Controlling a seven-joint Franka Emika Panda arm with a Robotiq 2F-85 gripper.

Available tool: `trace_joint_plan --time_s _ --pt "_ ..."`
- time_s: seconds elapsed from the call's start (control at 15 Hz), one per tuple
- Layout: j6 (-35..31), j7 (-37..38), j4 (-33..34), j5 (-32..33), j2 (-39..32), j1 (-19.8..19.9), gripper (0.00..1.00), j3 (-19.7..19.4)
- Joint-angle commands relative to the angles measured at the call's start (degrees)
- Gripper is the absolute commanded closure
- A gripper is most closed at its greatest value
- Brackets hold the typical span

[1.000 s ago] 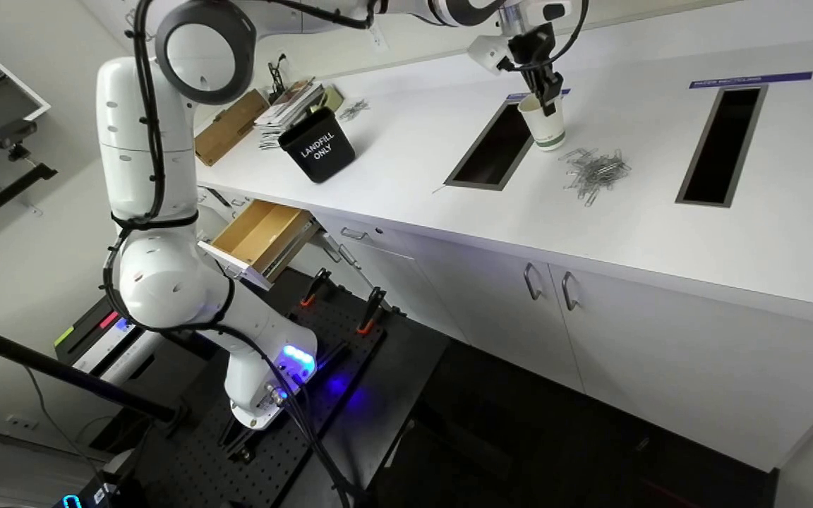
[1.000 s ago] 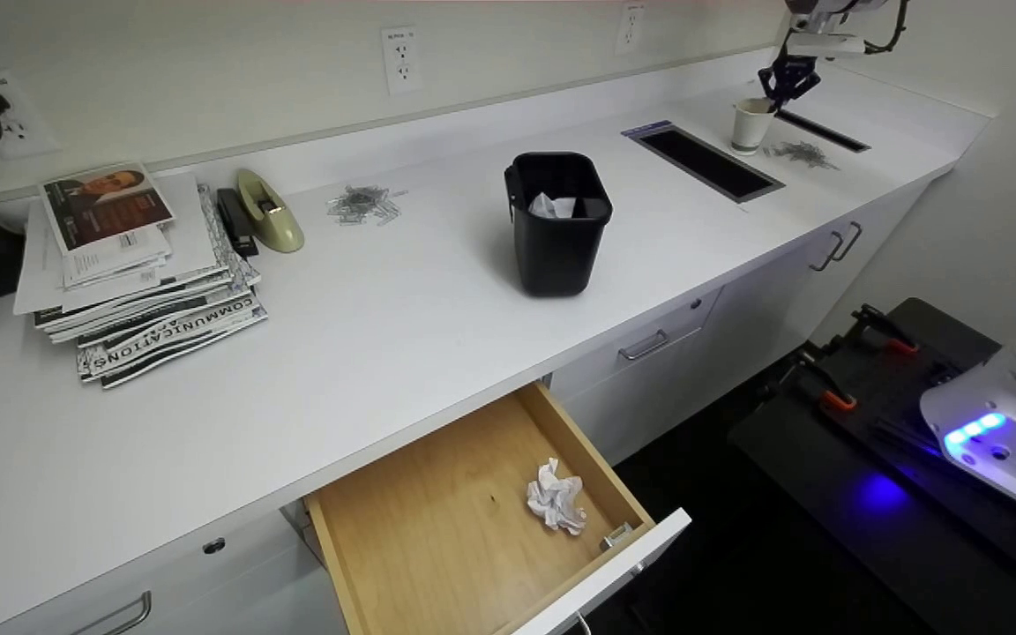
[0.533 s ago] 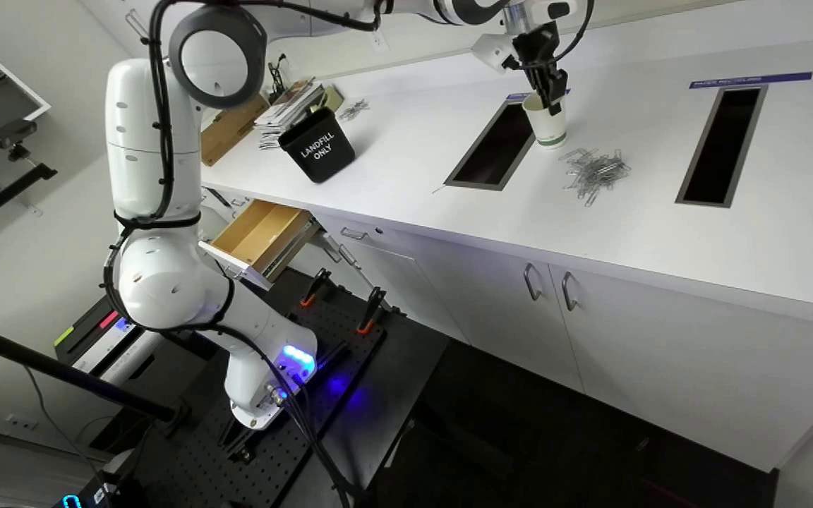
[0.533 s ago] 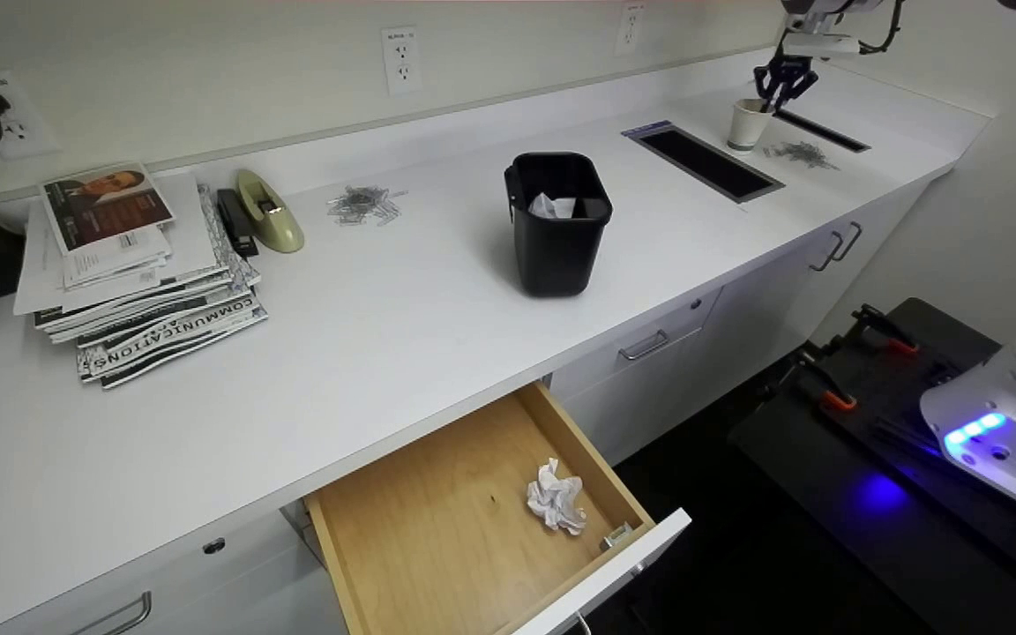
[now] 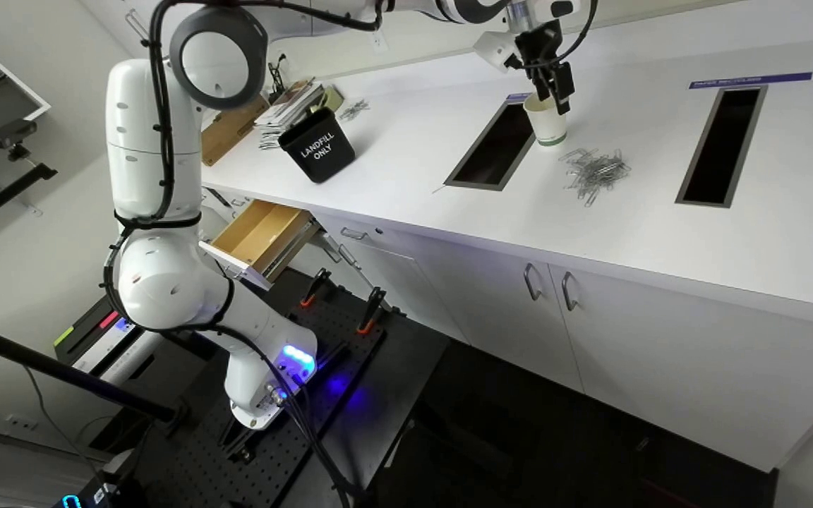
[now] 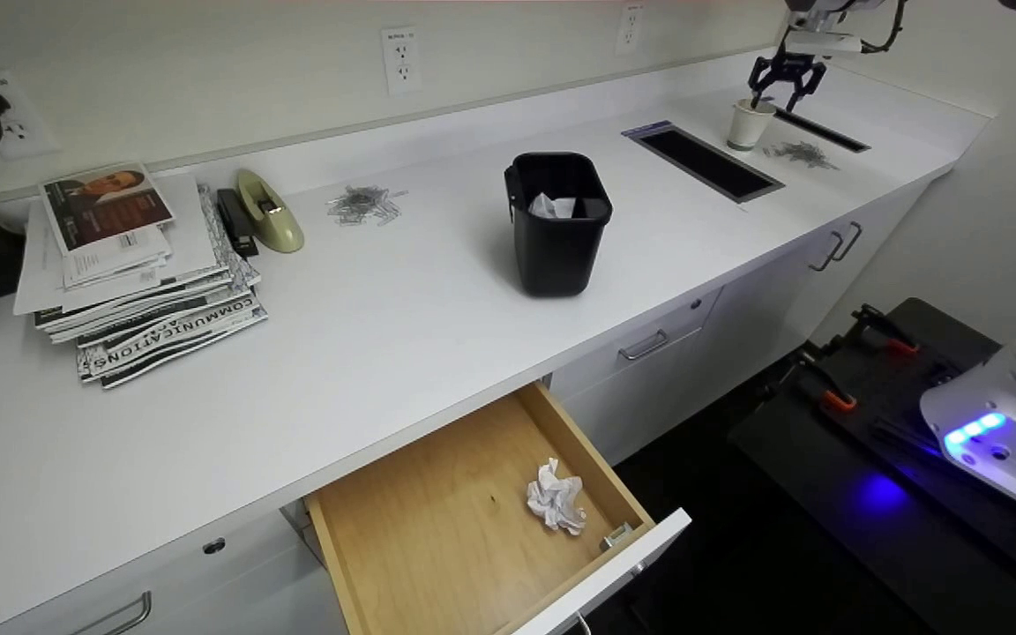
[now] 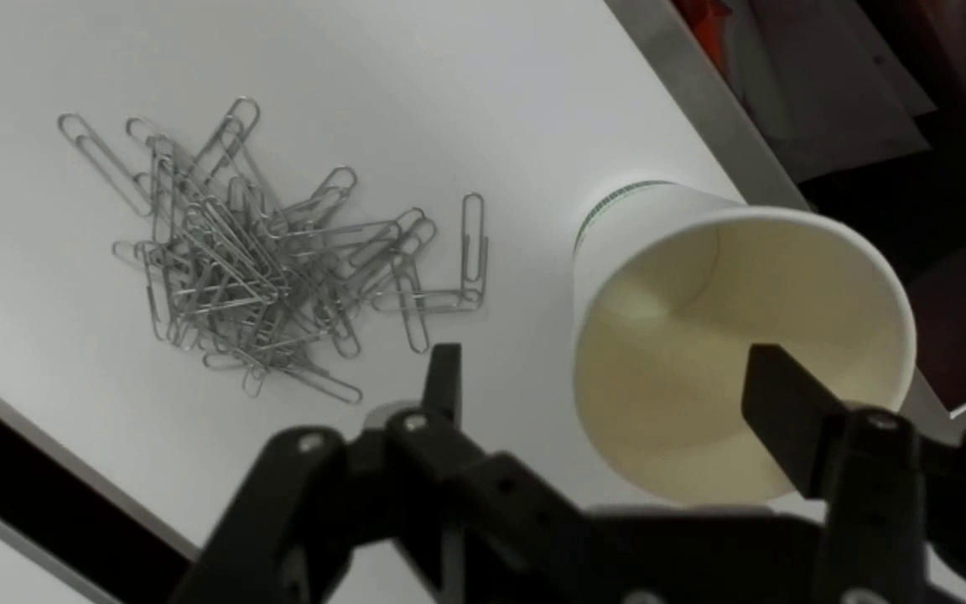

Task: Pour the contents of the white cup on the counter top

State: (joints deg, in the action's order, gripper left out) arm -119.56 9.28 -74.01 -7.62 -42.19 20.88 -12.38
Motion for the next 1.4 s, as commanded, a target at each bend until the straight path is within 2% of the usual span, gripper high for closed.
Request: trace_joint_plan --time_s 0.0,0.8,1.07,1.33 --pt "0.3 -1.4 -1.1 -1.8 2.0 0.8 0.00 0.9" --pt "-8.5 -2.7 -7.4 -2.0 7.6 0.4 0.00 0.8" --pt "-11.7 -5.1 -13.2 -1.9 12.6 0.2 0.00 1.1" --pt "-14.6 -7.9 -22.5 -2.1 21.5 0.1 0.00 1.4"
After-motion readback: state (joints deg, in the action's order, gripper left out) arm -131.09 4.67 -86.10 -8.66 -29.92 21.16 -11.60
